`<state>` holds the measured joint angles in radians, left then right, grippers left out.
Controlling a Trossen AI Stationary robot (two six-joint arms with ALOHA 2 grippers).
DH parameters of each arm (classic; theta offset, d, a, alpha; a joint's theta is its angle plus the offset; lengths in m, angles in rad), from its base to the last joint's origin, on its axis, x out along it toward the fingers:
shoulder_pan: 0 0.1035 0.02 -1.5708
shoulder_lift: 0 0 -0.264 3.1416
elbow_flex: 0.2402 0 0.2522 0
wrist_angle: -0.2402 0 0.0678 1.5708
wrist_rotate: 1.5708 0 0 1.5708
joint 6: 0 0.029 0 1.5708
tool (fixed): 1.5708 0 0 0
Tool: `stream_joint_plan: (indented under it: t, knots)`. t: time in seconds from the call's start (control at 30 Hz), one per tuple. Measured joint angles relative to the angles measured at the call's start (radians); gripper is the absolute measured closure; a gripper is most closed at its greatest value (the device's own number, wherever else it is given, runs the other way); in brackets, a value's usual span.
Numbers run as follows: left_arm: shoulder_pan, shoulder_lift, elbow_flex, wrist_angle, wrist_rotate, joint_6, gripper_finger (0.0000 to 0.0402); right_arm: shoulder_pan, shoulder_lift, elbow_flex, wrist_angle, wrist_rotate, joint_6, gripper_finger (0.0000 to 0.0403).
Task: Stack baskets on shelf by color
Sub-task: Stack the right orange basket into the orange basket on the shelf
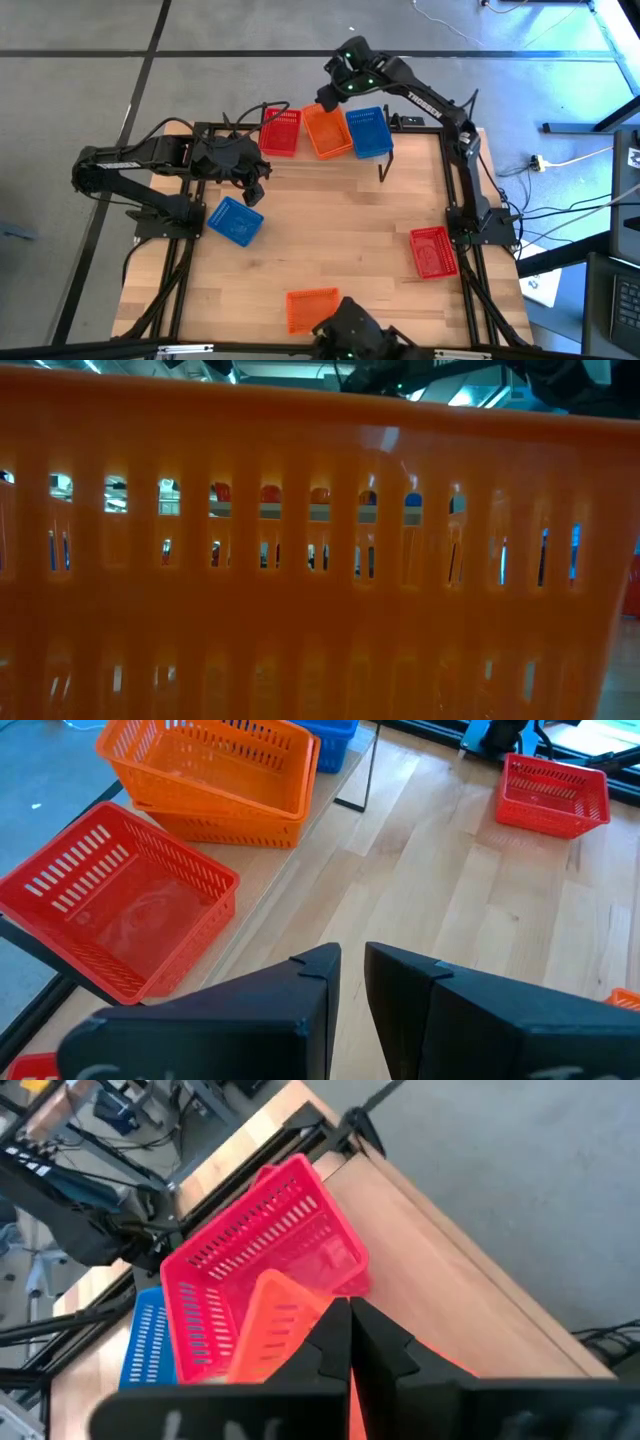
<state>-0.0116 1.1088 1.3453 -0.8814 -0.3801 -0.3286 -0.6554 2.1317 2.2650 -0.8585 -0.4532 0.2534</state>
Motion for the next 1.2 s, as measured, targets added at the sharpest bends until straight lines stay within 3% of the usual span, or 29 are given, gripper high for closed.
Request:
stream_joint_plan:
  t: [0.27, 0.43, 0.6, 0.73, 0.8, 1.2]
  knots:
    - [0.000, 0.000, 0.000, 0.000, 0.000, 0.000, 0.0360, 0.007, 0.021, 0.000, 0.001, -0.019, 0.002, 0.0402]
    - [0.000, 0.000, 0.000, 0.000, 0.000, 0.000, 0.0360, 0.015, -0.032, -0.002, -0.012, -0.027, -0.007, 0.0403]
    - [0.000, 0.000, 0.000, 0.000, 0.000, -0.001, 0.0360, 0.086, -0.110, 0.001, -0.307, -0.017, -0.224, 0.0403]
    - [0.000, 0.000, 0.000, 0.000, 0.000, -0.001, 0.0360, 0.190, -0.114, -0.001, -0.601, 0.108, -0.344, 0.0403]
    - [0.000, 0.000, 0.000, -0.001, 0.000, -0.001, 0.0360, 0.241, -0.114, -0.013, -0.660, 0.172, -0.365, 0.0403]
    - [0.000, 0.000, 0.000, -0.008, 0.000, -0.002, 0.0360, 0.349, -0.063, -0.029, -0.558, 0.296, -0.335, 0.0403]
